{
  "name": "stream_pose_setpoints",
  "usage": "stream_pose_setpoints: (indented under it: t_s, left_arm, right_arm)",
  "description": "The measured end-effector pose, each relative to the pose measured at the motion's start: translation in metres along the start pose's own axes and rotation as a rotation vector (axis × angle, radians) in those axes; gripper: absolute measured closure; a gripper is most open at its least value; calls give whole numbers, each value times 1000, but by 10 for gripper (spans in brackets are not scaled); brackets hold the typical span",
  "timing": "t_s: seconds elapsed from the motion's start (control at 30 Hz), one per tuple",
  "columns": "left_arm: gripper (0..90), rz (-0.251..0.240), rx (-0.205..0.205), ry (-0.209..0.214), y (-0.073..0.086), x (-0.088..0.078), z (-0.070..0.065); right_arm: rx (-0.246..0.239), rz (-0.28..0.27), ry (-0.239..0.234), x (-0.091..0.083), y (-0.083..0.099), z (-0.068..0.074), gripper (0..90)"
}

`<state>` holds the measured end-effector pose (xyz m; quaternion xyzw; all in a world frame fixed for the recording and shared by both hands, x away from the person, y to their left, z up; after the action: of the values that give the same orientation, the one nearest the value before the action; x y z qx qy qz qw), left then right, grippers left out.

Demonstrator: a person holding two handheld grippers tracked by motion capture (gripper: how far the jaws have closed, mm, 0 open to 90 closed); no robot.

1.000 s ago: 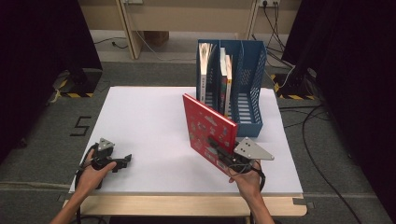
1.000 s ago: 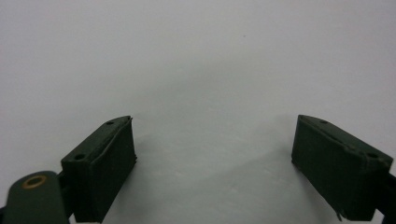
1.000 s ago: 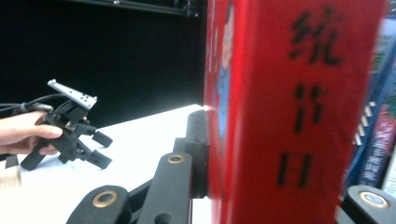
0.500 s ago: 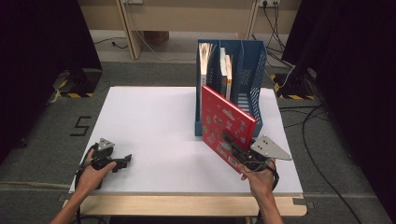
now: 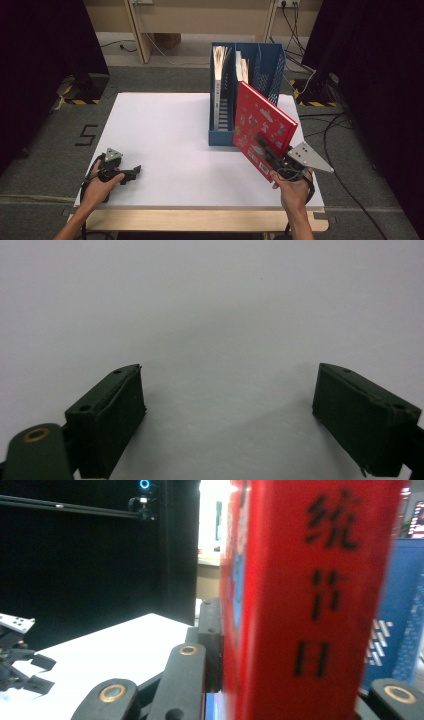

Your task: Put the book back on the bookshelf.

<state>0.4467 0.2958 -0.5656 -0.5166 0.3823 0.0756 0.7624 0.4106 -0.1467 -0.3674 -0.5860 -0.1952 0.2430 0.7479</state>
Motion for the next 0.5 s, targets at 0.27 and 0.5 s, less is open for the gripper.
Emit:
stream_pose_setpoints:
  t_s: [0.27,0.5]
  left_arm:
    - [121,1,0,1,0,0,0]
    - [121,2,2,0,0,0,0]
  right_arm:
    - [-12,-24,54,-6,-12,-15,792]
    - [-7,-43,99,-6,-19,-32,792]
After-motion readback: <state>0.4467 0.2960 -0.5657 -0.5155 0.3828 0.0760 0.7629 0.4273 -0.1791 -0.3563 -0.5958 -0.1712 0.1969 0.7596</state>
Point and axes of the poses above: each handheld gripper's, and its own axes: x roughly forward along the jaws, y roughly out of its underside, z roughly to its left, the point moved 9 cm from there along x, roughly forward along the jaws, and after that the axes turned 15 degrees about x, right-handed, at the moved point
